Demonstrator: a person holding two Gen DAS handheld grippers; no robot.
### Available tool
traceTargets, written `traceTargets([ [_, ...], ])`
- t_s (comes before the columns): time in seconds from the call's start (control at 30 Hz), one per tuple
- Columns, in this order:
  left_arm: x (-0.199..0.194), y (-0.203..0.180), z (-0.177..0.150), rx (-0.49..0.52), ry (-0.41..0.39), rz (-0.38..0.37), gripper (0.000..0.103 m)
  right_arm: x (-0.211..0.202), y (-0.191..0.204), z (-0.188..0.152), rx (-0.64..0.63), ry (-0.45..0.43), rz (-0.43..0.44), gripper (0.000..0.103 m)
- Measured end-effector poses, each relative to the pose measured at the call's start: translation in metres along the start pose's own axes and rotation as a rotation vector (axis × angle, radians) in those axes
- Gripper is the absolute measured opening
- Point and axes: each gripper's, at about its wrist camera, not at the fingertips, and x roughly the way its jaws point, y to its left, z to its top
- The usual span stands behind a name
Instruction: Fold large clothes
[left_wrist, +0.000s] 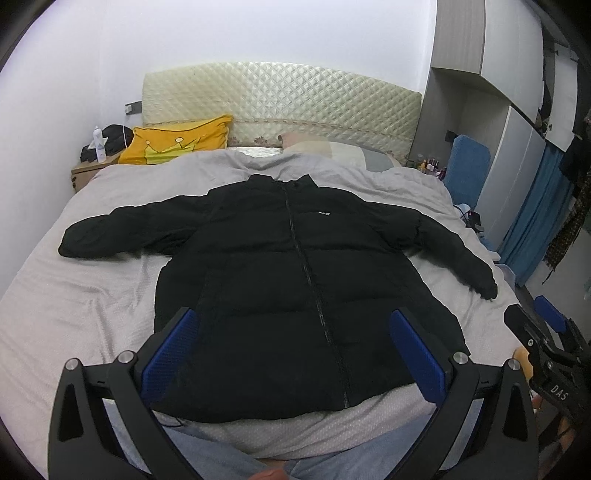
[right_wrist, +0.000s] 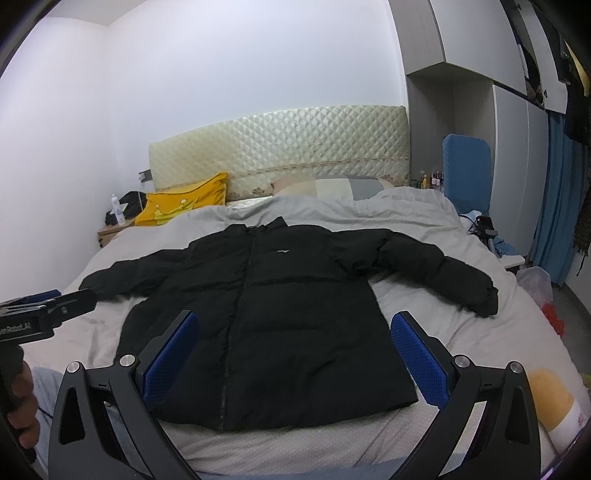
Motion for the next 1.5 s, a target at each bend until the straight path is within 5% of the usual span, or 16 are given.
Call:
traceTargets([
  [0.43,0.037,0.019,0.044,-0.008,-0.072,-0.007,0.103,0.061,-0.061,0.032,0.007,-0.036,-0.091,0.103],
  [0.57,0.056,0.026,0.057,0.001,-0.029,-0.040,0.103,0.086,-0.092,0.044,0.009,-0.034,-0.135,0.103],
  [0.77,0.068,0.033,0.059,0.023,-0.058,0.035,0.103,0.127,-0.131,0.053,0.003,-0.049,-0.174,0.103],
  [0.93,0.091,0.050,0.055,-0.059,-0.047,-0.033,0.103,0.166,-0.166,0.053,0.082,-0.040,-0.185,0.103],
  [1.1,0.108,0.062,0.052,-0.083,-0.053,0.004,0.103,0.211,-0.203,0.042,0.151,0.032,-0.238,0.103],
  [1.3,0.126,0.082,0.046,-0.124,-0.012,0.019,0.103,0.256,-0.264,0.015,0.381,0.131,-0.251,0.102],
  [1.5,0.140,0.096,0.037,-0.151,0.036,0.027,0.103,0.271,-0.320,-0.032,0.751,0.165,-0.219,0.101],
])
